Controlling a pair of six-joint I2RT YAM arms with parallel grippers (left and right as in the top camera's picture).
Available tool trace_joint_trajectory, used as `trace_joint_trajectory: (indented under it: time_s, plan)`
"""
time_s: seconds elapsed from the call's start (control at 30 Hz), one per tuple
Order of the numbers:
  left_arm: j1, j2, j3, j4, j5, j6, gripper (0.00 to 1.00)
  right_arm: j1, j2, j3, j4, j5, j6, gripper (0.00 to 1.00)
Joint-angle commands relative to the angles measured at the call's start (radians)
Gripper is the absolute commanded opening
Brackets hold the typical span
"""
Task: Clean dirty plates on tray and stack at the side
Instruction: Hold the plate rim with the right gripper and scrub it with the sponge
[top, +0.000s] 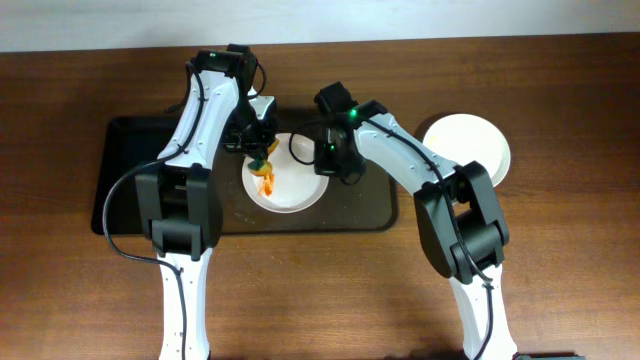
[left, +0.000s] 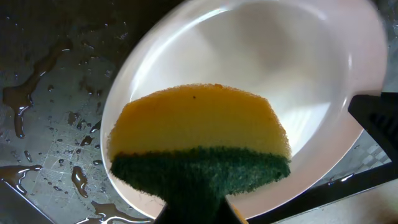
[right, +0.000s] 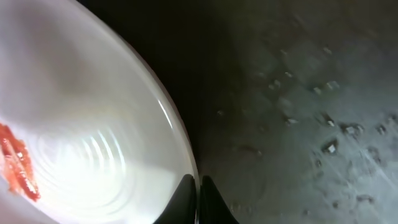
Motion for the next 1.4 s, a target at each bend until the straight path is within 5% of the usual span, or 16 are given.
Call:
trace_joint_trajectory:
  time_s: [0.0,0.13,0.27,0.3,0.63,0.77,0.83,0.93,1.07,1.13,1.27,1.37]
  plan:
    - [0.000,0.014,-0.002,0.002,0.003,-0.014,0.00,0.006,0.014,-0.013,-0.015,0.086,0.177,0.04]
    - [0.001,0.014,-0.002,0.002,0.003,-0.014,0.01,-0.019,0.014,-0.013,0.050,0.067,0.165,0.04]
    - [-0.005,0.016,-0.022,0.040,0.003,-0.014,0.00,-0.042,0.014,-0.013,0.083,-0.019,0.008,0.10]
    - [-0.008,0.018,-0.039,0.065,0.003,-0.014,0.01,-0.039,0.014,-0.013,0.082,-0.016,0.008,0.04]
    - [-0.059,0.063,-0.160,0.299,0.000,-0.008,0.00,-0.028,0.014,-0.013,0.082,0.006,0.008,0.04]
    - [-0.066,0.063,-0.160,0.321,0.053,0.082,0.00,-0.028,0.014,-0.013,0.083,0.007,0.008,0.04]
    - [-0.066,0.063,-0.163,0.340,-0.026,0.080,0.01,-0.028,0.014,-0.013,0.083,0.007,0.008,0.04]
    - [-0.066,0.063,-0.180,0.286,-0.345,-0.125,0.01,-0.028,0.014,-0.013,0.083,0.014,0.008,0.04]
    - [-0.070,0.063,-0.182,0.152,-0.346,-0.244,0.01,-0.028,0.014,-0.013,0.083,0.018,0.008,0.04]
    - [-0.076,0.063,-0.182,0.151,-0.300,-0.229,0.01,-0.028,0.014,-0.013,0.084,0.018,0.008,0.04]
    - [-0.112,0.064,-0.189,0.314,-0.067,0.109,0.00,-0.028,0.014,-0.013,0.082,0.018,0.008,0.04]
    - [-0.118,0.065,-0.270,0.431,-0.177,0.044,0.01,-0.028,0.014,-0.013,0.083,0.019,0.008,0.04]
